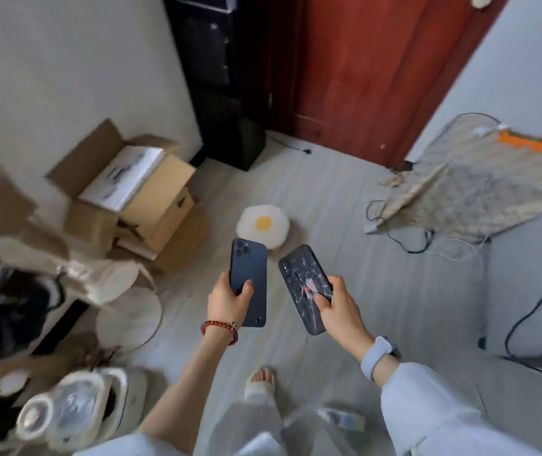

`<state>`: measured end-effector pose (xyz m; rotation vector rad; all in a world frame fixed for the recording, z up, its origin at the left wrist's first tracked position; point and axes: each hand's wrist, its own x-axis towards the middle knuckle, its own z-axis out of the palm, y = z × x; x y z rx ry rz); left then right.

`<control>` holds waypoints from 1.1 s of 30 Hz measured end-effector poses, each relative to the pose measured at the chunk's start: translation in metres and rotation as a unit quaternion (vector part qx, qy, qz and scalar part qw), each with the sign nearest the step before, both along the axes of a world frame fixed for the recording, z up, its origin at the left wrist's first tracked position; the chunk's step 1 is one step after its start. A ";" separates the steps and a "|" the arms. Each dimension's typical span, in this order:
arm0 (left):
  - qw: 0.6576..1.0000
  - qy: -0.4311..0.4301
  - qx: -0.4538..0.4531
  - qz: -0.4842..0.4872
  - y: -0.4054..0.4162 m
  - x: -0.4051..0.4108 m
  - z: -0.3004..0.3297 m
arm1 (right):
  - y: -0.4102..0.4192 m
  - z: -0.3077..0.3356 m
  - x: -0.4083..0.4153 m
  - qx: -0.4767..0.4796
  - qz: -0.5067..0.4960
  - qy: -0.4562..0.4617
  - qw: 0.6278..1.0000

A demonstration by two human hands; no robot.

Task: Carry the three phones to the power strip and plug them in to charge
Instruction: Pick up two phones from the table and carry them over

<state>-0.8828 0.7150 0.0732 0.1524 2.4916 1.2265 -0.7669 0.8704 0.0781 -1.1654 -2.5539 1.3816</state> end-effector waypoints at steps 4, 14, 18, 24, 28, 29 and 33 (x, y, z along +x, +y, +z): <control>0.996 0.003 -0.017 -0.090 0.117 -0.054 0.013 | 0.087 0.010 -0.018 0.004 -0.085 0.002 0.996; 0.962 -0.021 0.019 -0.270 0.444 -0.089 -0.003 | 0.342 -0.003 -0.032 -0.020 -0.258 0.027 0.966; 0.955 -0.052 0.016 -0.291 0.574 -0.088 -0.011 | 0.465 -0.010 -0.029 -0.031 -0.294 0.017 0.955; 0.952 -0.078 -0.013 -0.296 0.722 -0.093 -0.019 | 0.617 -0.014 -0.028 -0.078 -0.350 0.028 0.933; 0.948 -0.084 -0.050 -0.303 0.795 -0.104 -0.037 | 0.698 -0.029 -0.037 -0.087 -0.361 0.020 0.928; 0.948 -0.090 -0.054 -0.300 0.815 -0.108 -0.043 | 0.719 -0.036 -0.041 -0.088 -0.366 0.017 0.926; 0.946 -0.122 -0.055 -0.296 0.892 -0.121 -0.072 | 0.802 -0.067 -0.059 -0.114 -0.374 -0.008 0.921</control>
